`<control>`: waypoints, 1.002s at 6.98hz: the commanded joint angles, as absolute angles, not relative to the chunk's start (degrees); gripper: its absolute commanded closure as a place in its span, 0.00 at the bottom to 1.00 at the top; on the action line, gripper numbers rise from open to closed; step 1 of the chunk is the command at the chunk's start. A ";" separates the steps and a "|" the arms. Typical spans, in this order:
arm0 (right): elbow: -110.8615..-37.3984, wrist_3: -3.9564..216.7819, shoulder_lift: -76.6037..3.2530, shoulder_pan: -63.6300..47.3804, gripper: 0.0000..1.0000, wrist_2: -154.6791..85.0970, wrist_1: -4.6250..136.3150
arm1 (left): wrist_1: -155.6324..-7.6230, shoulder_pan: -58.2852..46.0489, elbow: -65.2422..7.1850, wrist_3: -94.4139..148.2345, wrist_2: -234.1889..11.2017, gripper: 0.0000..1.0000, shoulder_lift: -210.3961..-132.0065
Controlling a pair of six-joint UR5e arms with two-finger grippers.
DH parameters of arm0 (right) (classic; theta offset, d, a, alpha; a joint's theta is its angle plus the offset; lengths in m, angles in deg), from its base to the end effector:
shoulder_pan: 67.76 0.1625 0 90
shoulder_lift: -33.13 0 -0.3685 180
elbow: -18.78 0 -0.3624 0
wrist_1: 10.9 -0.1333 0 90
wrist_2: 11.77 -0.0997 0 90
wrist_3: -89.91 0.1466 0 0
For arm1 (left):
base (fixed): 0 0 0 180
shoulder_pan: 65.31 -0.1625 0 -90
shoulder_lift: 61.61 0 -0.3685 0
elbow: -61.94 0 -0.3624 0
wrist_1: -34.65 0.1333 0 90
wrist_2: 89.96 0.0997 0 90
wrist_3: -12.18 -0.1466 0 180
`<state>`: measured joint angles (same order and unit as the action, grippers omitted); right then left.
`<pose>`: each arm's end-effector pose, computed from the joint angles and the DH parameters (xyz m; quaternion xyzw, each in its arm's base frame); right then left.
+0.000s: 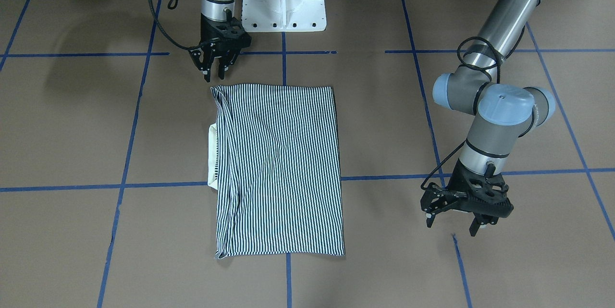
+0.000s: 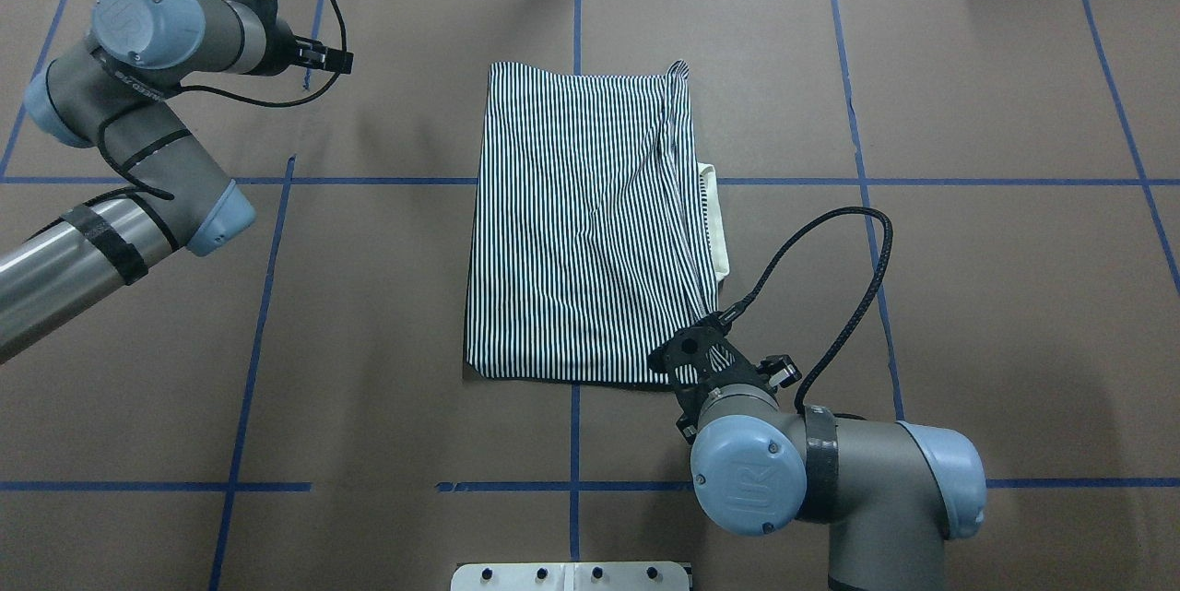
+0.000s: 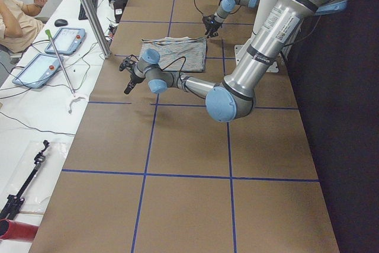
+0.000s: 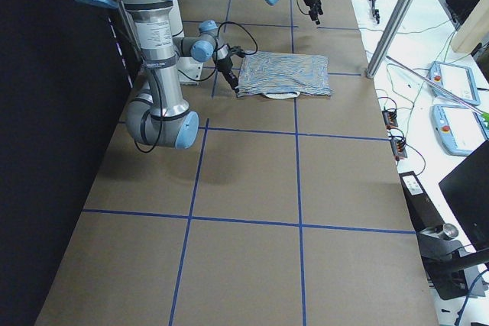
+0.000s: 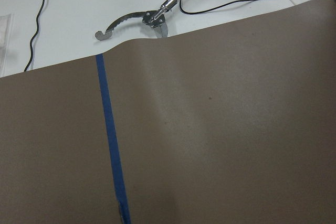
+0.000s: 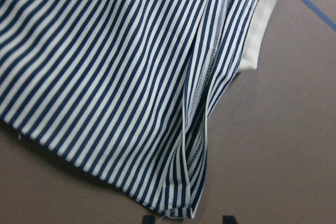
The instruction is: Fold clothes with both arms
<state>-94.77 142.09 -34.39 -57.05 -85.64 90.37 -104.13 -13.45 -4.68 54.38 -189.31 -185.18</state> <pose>-0.5127 -0.2741 0.3010 0.2436 -0.2146 -0.1807 0.9284 0.3683 -0.6463 0.3946 0.3291 0.3707 0.0094 0.8685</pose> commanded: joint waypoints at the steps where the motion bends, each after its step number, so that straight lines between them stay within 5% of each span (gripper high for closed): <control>1: -93.56 141.24 -29.92 -51.97 0.00 -88.04 90.44 | -104.13 -13.46 -4.68 54.37 -189.36 0.00 -185.18; 3: -86.73 140.27 -22.97 -46.68 0.03 -91.91 90.26 | -104.13 -13.55 -4.68 54.37 -189.36 0.00 -185.18; 4: -83.21 140.36 -22.94 -46.40 0.28 -92.10 85.65 | -104.13 -13.55 -4.68 54.37 -189.36 0.00 -185.18; 7: -78.52 140.19 -23.12 -46.49 0.57 -92.10 81.56 | -104.13 -13.55 -4.68 54.37 -189.36 0.00 -185.09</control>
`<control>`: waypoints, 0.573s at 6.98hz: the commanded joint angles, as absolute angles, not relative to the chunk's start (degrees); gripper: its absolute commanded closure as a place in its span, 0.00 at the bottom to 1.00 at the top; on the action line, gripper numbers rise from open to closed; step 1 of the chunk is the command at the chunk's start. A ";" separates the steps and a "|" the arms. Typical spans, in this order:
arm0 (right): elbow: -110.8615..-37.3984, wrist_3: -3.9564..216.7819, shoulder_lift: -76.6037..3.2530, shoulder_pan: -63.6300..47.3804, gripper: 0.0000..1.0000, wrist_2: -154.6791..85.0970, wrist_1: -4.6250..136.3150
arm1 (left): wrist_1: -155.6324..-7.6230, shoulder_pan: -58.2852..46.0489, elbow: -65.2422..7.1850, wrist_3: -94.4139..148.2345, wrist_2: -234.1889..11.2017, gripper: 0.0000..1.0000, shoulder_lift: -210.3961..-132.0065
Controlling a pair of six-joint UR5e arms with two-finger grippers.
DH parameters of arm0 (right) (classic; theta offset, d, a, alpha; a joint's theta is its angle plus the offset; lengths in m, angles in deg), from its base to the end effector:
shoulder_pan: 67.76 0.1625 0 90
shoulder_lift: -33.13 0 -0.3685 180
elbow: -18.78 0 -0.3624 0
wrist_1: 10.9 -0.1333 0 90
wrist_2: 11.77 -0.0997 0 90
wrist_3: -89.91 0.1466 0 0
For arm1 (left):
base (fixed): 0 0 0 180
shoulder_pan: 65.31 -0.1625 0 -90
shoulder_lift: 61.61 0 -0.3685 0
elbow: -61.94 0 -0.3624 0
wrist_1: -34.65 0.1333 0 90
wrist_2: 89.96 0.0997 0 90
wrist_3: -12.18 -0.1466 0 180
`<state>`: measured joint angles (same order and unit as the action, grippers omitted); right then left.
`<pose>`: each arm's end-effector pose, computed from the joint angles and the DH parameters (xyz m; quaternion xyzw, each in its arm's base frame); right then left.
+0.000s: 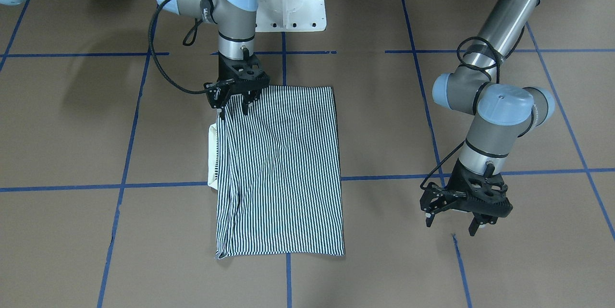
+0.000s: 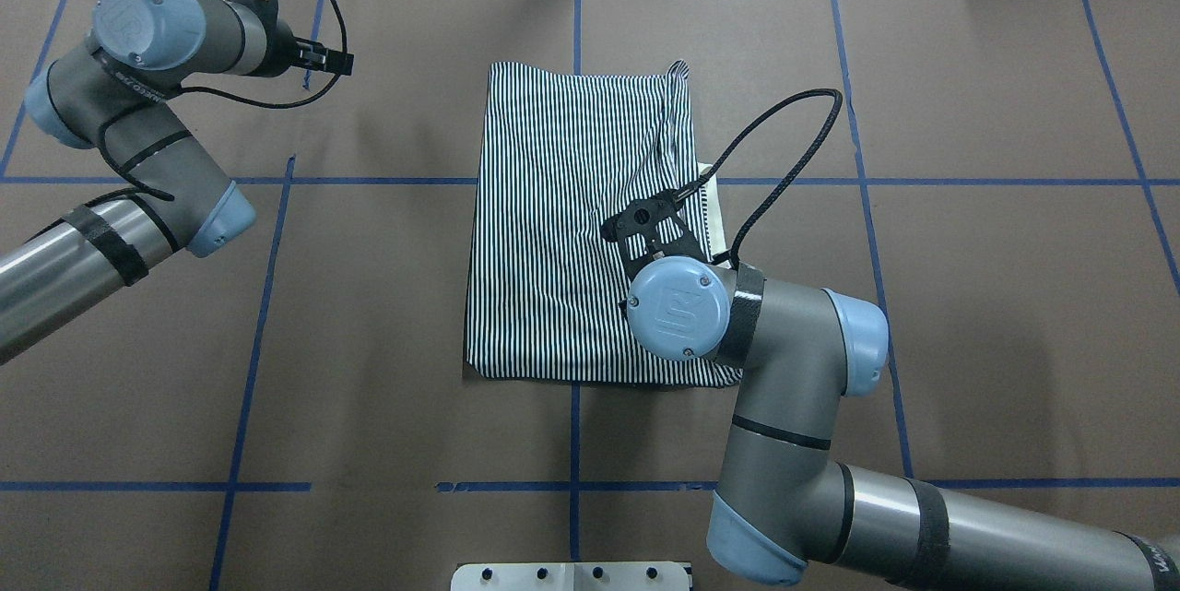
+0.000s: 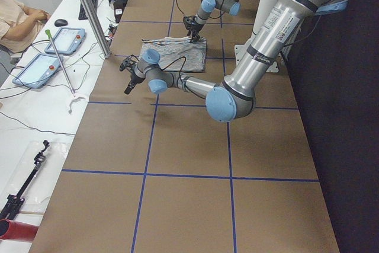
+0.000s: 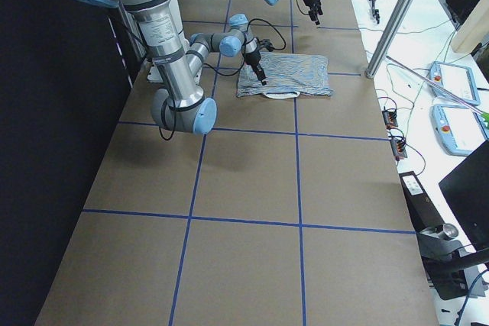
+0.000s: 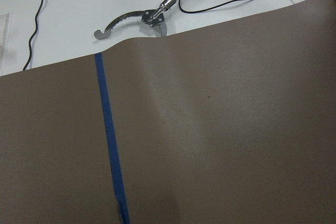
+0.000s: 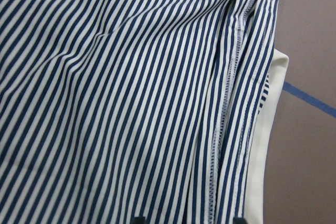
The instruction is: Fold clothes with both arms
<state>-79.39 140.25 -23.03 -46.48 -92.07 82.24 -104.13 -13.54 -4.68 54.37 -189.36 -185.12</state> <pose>-0.5416 -0.3805 0.2760 0.2368 -0.2453 -0.1223 0.9321 0.3693 -0.6455 0.3953 0.3282 0.3709 0.0103 0.8687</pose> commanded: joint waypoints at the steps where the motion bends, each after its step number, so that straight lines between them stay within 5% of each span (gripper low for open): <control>1: -78.52 140.10 -23.20 -46.49 0.61 -92.28 81.73 | -104.13 -13.55 -4.68 54.37 -189.36 0.00 -185.09; 3: -78.69 139.84 -23.55 -46.49 0.72 -94.03 82.00 | -104.13 -13.55 -4.68 54.37 -189.36 0.00 -185.01; 4: -78.87 139.75 -23.91 -46.49 0.86 -94.03 82.00 | -104.13 -13.55 -4.68 54.28 -189.36 0.00 -185.01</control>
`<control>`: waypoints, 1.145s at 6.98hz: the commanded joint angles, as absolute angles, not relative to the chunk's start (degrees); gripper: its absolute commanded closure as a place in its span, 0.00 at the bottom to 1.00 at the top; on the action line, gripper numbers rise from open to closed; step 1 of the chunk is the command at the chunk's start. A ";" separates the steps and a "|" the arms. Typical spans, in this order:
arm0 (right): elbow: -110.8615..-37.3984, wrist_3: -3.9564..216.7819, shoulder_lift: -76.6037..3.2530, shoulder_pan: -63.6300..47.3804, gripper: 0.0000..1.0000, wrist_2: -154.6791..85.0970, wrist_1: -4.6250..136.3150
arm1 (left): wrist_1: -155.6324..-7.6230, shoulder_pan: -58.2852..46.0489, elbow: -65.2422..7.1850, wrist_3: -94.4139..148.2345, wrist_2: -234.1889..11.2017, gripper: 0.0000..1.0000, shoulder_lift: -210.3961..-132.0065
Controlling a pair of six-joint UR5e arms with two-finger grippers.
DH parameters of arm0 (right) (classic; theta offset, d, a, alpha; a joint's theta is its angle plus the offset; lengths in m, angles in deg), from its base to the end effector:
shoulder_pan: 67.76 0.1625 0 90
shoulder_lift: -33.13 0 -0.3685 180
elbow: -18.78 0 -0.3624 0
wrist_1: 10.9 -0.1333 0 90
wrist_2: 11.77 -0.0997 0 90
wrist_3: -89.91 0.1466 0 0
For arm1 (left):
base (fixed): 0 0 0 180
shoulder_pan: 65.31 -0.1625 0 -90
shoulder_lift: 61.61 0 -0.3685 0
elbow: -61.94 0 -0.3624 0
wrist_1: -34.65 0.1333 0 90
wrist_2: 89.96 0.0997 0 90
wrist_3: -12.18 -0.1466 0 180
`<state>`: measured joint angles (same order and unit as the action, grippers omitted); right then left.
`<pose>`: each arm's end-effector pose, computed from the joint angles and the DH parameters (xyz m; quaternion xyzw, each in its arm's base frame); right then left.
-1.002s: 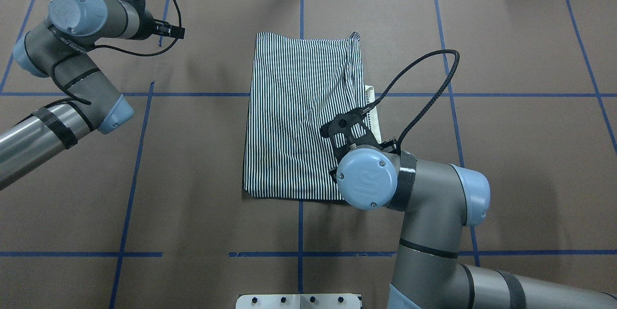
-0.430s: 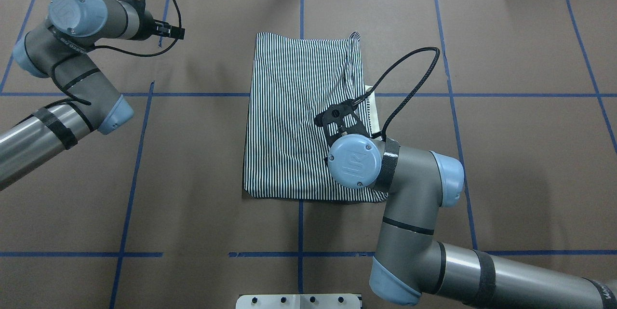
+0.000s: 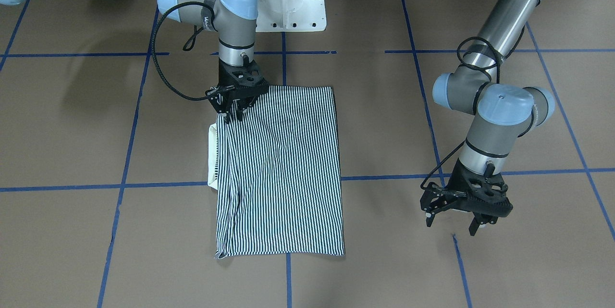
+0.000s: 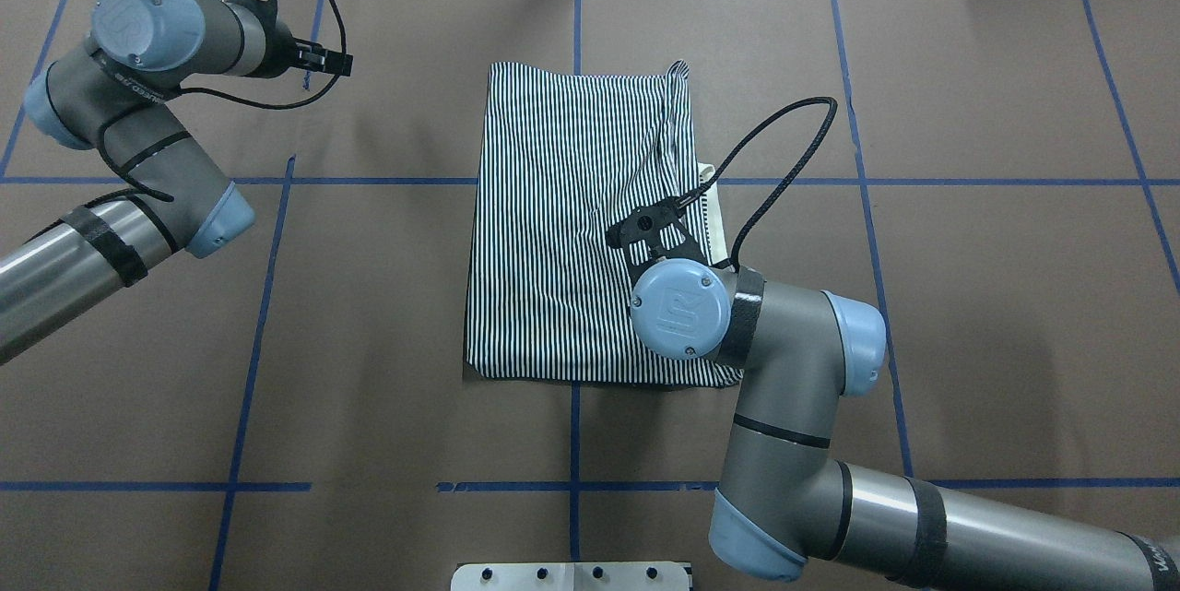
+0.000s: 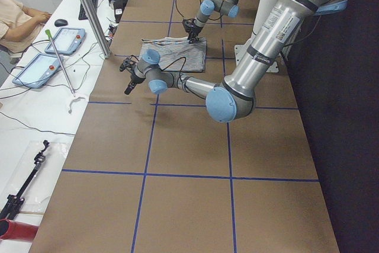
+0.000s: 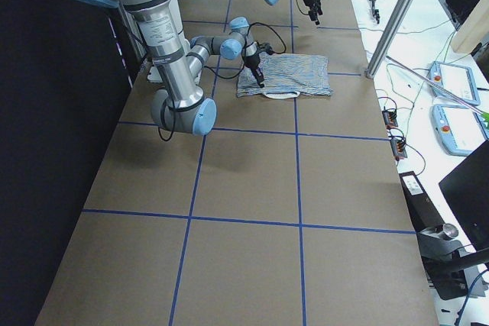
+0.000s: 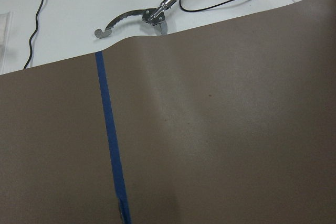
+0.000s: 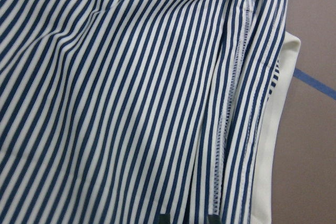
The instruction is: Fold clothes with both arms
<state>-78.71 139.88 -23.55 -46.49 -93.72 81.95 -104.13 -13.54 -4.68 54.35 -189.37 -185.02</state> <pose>-0.5449 -0.3772 0.2867 0.2225 -0.2453 -0.1312 0.9344 0.3690 -0.6451 0.3966 0.3276 0.3704 0.0104 0.8691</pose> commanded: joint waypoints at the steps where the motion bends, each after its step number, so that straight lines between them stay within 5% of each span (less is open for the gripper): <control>1: -79.13 139.83 -24.08 -46.31 1.00 -94.03 82.00 | -104.13 -13.55 -4.68 54.37 -189.36 0.00 -184.92; 8: -85.81 139.92 -33.30 -45.78 1.00 -93.42 81.82 | -104.13 -13.55 -4.68 54.37 -189.36 0.00 -184.83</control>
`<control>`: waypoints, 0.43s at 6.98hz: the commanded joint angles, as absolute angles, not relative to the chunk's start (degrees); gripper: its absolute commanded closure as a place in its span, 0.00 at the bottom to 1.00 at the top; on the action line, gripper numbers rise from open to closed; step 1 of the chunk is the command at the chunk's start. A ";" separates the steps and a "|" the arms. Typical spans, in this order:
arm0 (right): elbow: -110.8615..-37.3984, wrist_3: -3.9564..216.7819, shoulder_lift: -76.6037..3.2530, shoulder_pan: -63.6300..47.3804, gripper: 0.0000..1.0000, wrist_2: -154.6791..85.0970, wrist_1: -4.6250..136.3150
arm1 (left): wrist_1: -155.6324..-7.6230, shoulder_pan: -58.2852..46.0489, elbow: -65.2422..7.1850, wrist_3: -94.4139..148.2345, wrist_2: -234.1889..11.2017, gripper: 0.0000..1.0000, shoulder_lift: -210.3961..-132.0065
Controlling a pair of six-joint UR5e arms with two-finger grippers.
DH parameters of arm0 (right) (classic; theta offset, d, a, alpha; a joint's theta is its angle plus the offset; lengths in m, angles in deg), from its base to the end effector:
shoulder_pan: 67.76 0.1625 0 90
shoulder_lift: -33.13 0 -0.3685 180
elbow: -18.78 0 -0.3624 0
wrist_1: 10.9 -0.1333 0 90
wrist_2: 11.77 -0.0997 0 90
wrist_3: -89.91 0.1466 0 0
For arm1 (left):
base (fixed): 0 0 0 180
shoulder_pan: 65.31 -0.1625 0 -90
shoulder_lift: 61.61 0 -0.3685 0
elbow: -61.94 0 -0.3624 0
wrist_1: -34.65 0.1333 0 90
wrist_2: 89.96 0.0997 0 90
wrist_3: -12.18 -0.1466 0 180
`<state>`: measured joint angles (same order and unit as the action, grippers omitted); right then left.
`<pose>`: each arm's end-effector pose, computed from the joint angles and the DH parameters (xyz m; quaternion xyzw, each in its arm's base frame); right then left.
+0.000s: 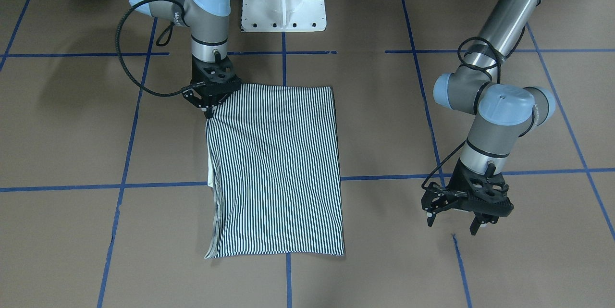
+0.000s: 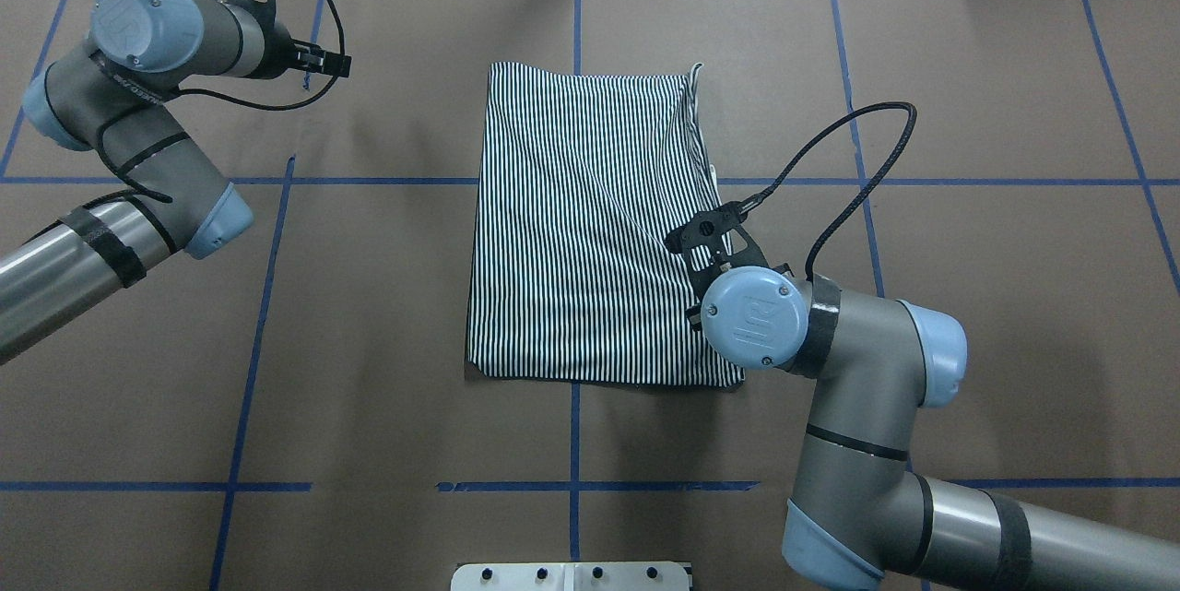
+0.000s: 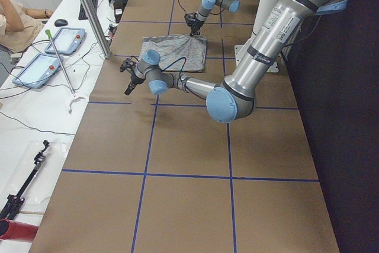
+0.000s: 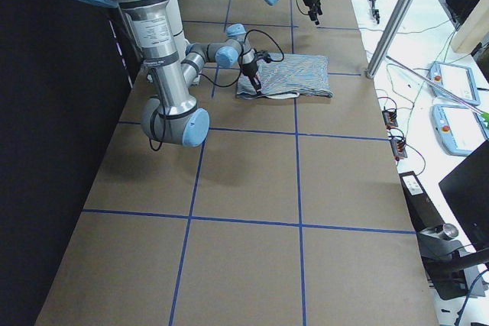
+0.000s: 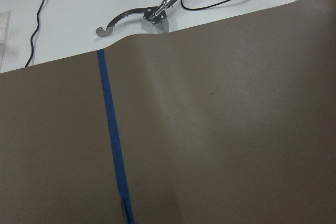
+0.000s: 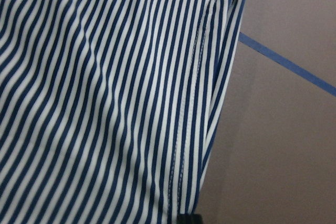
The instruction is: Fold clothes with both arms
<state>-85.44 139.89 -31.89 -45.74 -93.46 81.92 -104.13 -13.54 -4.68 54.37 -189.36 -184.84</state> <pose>-0.5009 -0.3692 0.3251 0.2194 -0.2313 -0.1259 0.9394 0.3685 -0.6446 0.3989 0.3265 0.3696 0.0101 0.8699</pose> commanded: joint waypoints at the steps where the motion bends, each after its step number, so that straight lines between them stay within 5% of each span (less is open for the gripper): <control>1: -85.55 140.01 -33.31 -45.96 0.01 -93.33 81.74 | -104.13 -13.55 -4.68 54.37 -189.36 0.00 -184.83; 3: -87.64 139.40 -32.52 -43.52 0.00 -94.29 81.12 | -104.13 -13.55 -5.46 54.45 -189.36 0.00 -184.83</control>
<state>-86.07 139.78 -32.84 -45.23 -93.63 81.41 -104.13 -13.54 -4.87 54.39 -189.36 -184.83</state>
